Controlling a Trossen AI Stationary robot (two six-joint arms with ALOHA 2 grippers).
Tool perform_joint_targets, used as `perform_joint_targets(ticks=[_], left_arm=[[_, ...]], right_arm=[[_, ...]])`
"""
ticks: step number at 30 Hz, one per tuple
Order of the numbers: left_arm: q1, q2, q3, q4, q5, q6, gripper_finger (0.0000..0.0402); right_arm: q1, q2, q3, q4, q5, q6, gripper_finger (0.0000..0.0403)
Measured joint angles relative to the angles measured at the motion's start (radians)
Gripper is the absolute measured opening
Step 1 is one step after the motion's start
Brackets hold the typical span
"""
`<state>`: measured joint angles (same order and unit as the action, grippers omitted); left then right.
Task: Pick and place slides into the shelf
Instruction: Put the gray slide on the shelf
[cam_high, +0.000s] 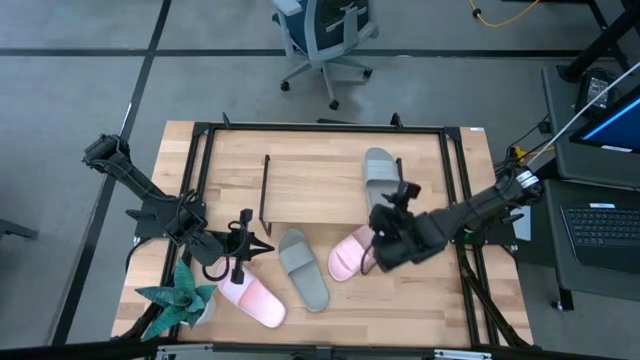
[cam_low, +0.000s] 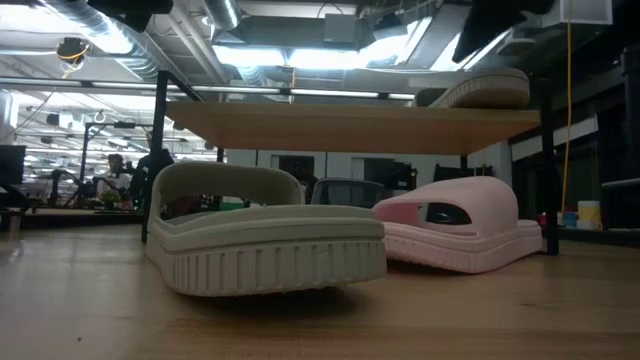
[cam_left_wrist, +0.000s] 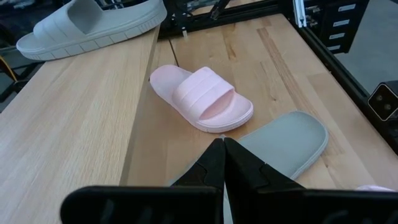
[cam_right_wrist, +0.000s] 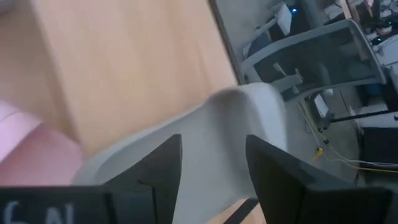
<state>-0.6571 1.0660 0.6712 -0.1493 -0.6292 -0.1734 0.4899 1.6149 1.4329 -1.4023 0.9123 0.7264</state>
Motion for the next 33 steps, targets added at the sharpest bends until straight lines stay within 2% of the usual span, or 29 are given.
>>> perform_joint_targets(ticks=[8,16,23,29,33], left_arm=[[0.0,0.0,0.0,0.001,0.013,-0.002,0.0],[0.0,0.0,0.0,0.018,0.022,-0.009,0.0],[0.0,0.0,0.0,0.056,0.073,-0.003,0.0],[0.0,0.0,0.0,0.076,0.074,-0.004,0.0],[-0.001,0.0,0.0,0.134,0.074,-0.004,0.0]], right_arm=[[0.159,-0.043,-0.066,0.167,-0.076,0.001,0.0179],[0.292,-0.043,-0.066,0.379,-0.075,-0.104,0.0179],[0.362,-0.041,-0.095,0.546,-0.039,-0.159,0.0179],[0.366,-0.038,-0.283,0.875,-0.08,-0.165,0.0179],[0.367,-0.037,-0.366,1.106,-0.098,-0.256,0.0179]])
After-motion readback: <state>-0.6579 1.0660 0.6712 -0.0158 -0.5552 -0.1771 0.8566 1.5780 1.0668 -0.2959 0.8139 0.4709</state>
